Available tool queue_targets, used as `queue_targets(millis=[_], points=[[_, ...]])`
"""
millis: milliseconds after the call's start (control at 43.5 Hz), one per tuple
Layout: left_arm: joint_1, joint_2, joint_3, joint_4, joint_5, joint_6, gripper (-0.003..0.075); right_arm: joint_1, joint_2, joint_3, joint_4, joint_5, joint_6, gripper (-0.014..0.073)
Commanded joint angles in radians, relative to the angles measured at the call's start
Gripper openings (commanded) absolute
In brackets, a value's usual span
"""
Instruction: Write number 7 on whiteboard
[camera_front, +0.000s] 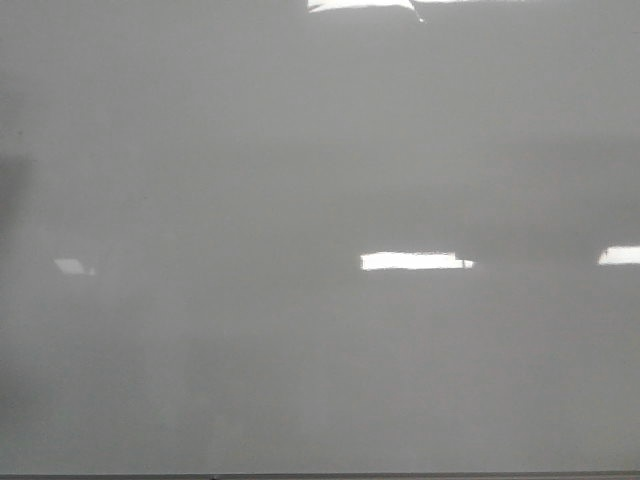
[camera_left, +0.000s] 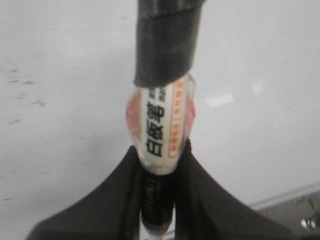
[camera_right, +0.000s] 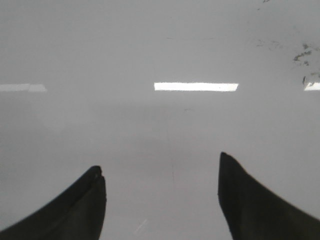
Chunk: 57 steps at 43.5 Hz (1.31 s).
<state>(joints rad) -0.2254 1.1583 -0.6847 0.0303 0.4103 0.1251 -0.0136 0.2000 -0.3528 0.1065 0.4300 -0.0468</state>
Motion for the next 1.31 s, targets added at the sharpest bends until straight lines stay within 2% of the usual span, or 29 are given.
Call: queue_targets(millis=[0, 115, 276, 437, 597, 735, 1287], points=[[-0.109, -0.066, -0.059, 0.019, 0.122, 0.082, -0.0020, 0.000, 0.042, -0.074, -0.010, -0.015, -0.009, 0.0507], [-0.261, -0.099, -0.093, 0.019, 0.236, 0.160, -0.0020, 0.016, 0.118, -0.144, -0.009, 0.079, -0.019, 0.0507], [-0.448, -0.146, -0.116, 0.019, 0.248, 0.249, -0.0020, 0.110, 0.244, -0.238, 0.061, 0.191, -0.165, 0.0507], [-0.623, -0.179, -0.116, 0.024, 0.246, 0.314, -0.0020, 0.264, 0.356, -0.352, 0.309, 0.336, -0.434, 0.0507], [-0.735, -0.188, -0.116, 0.026, 0.245, 0.372, -0.0020, 0.420, 0.441, -0.451, 0.563, 0.440, -0.723, 0.0509], [-0.779, -0.188, -0.116, 0.026, 0.245, 0.372, -0.0020, 0.529, 0.532, -0.515, 0.646, 0.459, -0.796, 0.0509], [-0.788, -0.188, -0.116, 0.026, 0.239, 0.372, -0.0020, 0.832, 0.913, -0.639, 0.649, 0.253, -0.857, 0.0510]])
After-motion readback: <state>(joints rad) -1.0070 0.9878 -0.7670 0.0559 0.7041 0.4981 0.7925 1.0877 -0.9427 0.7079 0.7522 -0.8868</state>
